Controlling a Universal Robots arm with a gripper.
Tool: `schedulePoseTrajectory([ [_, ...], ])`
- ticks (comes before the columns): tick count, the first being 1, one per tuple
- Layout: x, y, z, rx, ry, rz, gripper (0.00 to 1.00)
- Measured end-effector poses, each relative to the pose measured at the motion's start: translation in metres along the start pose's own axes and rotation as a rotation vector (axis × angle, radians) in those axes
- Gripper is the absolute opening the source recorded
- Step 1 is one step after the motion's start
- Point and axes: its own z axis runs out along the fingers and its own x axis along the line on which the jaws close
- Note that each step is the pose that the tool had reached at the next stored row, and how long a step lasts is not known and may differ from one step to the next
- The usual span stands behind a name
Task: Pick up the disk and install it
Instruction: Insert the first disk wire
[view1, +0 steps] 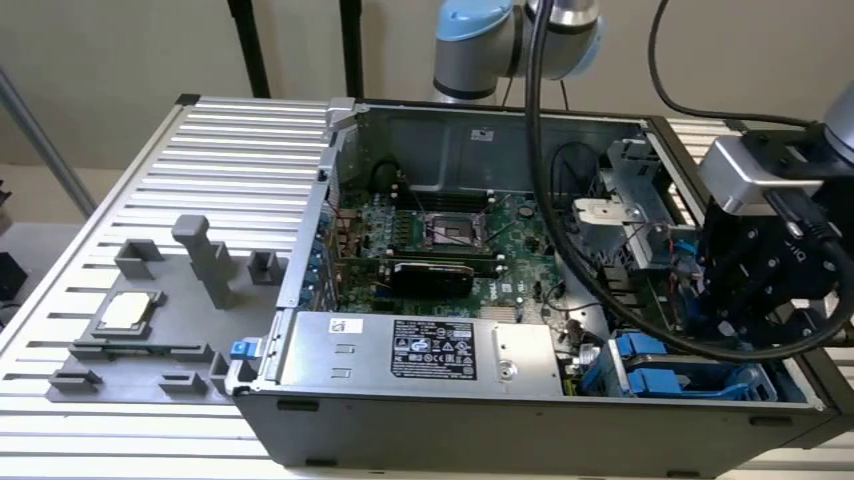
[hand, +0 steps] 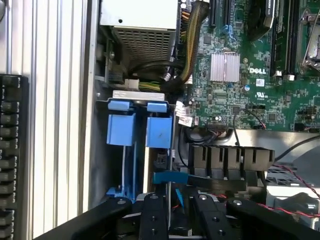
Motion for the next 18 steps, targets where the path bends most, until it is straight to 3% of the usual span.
schedulePoseTrajectory([
  [3, 0.008, 0.0001, -0.0017, 0.0002, -0.0059, 0.000, 0.00],
  [7, 0.011, -0.0033, -0.0078, 0.0007, -0.0275, -0.001, 0.00],
  [10, 0.011, -0.0106, -0.0106, 0.0009, -0.0432, -0.003, 0.00],
  [12, 0.012, -0.0144, -0.0110, 0.0009, -0.0472, -0.004, 0.00],
  [14, 0.013, -0.0160, -0.0111, 0.0009, -0.0474, -0.005, 0.00],
  [15, 0.014, -0.0165, -0.0111, 0.0009, -0.0475, -0.006, 1.00],
  [18, 0.015, -0.0178, -0.0106, 0.0008, -0.0478, -0.009, 1.00],
])
